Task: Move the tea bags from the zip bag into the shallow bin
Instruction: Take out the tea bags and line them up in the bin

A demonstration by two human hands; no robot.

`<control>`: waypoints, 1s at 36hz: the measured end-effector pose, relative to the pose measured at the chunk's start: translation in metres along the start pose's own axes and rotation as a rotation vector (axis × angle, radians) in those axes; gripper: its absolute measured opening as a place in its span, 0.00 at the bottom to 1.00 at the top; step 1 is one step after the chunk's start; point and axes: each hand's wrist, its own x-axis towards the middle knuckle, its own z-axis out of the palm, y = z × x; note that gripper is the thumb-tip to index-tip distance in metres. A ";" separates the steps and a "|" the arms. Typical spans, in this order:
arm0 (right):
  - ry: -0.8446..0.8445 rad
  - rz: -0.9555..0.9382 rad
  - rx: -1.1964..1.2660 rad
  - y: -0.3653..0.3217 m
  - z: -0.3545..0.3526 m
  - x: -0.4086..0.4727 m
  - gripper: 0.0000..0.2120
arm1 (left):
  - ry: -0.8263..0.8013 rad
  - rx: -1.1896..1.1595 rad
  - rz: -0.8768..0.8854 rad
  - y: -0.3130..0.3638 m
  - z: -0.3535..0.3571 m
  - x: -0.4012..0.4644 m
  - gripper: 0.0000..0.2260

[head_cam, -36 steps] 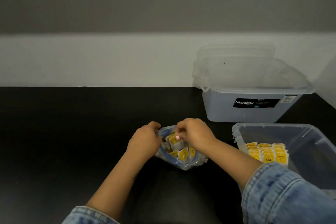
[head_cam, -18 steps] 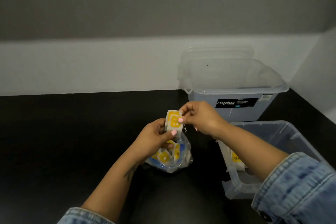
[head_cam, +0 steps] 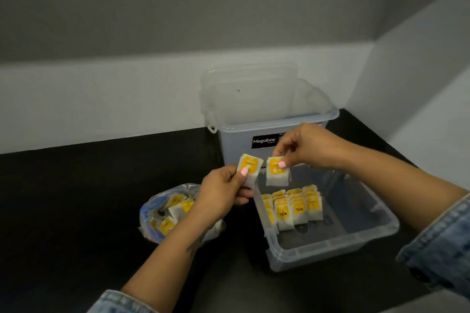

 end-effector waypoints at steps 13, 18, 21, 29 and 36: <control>-0.003 0.397 -0.624 0.086 0.016 -0.015 0.08 | 0.031 0.471 0.329 -0.007 0.040 0.007 0.10; -0.055 0.396 -0.786 0.094 0.043 -0.008 0.11 | -0.017 0.615 0.460 -0.010 0.048 0.007 0.14; -0.083 0.355 -0.867 0.098 0.056 -0.002 0.11 | -0.050 0.729 0.482 -0.014 0.051 0.006 0.15; -0.082 0.298 -0.992 0.107 0.069 0.007 0.12 | -0.042 0.827 0.536 -0.021 0.052 0.003 0.22; -0.089 0.214 -1.052 0.114 0.069 0.006 0.11 | -0.056 0.859 0.556 -0.022 0.051 0.003 0.23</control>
